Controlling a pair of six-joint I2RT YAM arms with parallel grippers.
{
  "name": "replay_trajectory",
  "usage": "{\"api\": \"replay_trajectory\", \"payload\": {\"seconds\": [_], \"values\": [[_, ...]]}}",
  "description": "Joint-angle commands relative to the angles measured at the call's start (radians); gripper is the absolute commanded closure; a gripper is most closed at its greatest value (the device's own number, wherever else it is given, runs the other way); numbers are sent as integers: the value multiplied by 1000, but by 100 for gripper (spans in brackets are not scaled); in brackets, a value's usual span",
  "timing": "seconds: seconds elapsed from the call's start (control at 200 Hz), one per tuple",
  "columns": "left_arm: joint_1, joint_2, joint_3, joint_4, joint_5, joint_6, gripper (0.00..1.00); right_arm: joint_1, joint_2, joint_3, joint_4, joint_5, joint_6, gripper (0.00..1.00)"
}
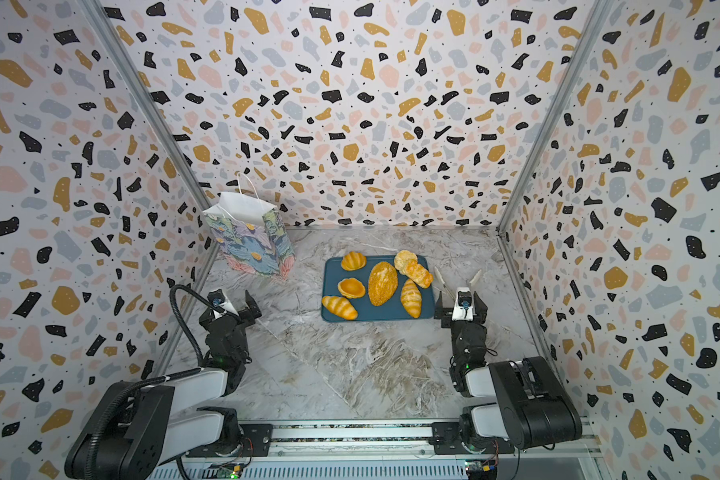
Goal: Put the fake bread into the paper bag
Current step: 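Raise the left arm toward the floral paper bag while the right arm lifts the tongs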
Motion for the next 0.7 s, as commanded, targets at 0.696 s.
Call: {"api": "replay_trajectory", "payload": {"seconds": [0.696], "values": [[5, -118, 249, -447, -62, -296, 1, 133, -249, 239, -613, 9, 51, 1]]}}
